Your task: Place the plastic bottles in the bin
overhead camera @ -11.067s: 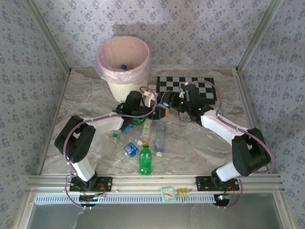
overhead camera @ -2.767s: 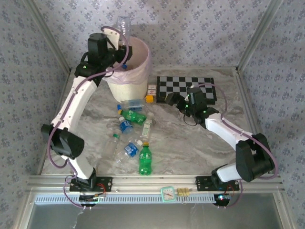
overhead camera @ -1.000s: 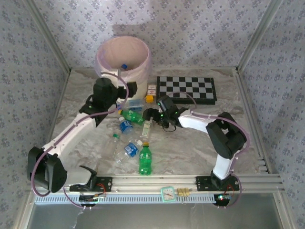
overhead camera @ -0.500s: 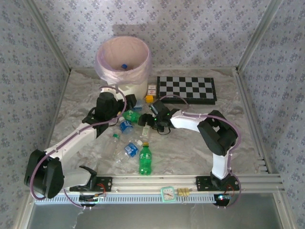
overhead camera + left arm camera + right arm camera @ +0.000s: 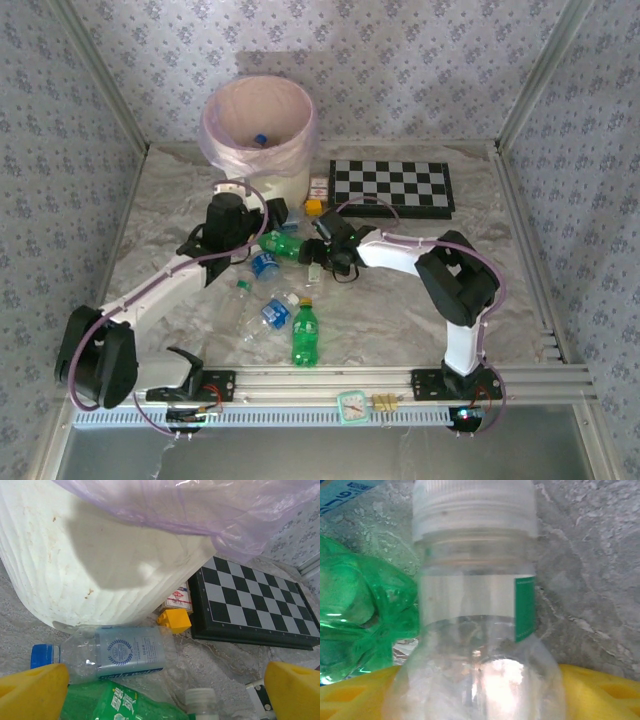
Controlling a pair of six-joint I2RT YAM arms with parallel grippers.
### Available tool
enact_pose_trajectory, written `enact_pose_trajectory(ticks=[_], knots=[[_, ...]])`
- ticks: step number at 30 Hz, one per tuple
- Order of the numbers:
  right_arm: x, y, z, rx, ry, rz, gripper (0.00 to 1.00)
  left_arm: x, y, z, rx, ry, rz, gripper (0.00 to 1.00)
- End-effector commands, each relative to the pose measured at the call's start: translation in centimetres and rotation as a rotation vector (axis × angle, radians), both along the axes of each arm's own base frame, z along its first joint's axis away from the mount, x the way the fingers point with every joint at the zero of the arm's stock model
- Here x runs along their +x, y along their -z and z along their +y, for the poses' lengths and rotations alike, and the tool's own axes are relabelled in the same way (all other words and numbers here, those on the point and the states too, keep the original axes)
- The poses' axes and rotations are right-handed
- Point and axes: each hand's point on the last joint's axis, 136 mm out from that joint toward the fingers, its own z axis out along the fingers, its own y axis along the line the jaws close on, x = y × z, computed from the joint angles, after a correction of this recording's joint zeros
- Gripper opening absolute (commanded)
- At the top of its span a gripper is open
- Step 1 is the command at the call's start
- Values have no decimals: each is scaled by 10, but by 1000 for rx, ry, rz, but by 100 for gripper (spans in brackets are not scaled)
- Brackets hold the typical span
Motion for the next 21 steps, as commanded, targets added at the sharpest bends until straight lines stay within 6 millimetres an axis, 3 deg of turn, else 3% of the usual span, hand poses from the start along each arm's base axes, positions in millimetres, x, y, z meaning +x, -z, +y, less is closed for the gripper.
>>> enact_pose_trajectory(ticks=[1, 5, 10, 14, 21], knots=[[-3, 22, -39, -178, 48, 35, 75, 10, -26, -10, -51, 13, -50, 100], [-2, 21, -38, -165, 46, 32, 62, 11, -24, -12, -57, 19, -41, 100], [4, 9, -38, -97, 51, 4, 56, 11, -24, -22, -84, 55, -35, 100], [17, -21, -39, -19, 36, -74, 54, 8, -27, -39, -116, 129, -44, 100], [43, -91, -55, 115, 61, -216, 55, -13, -27, -90, -178, 330, -46, 100]])
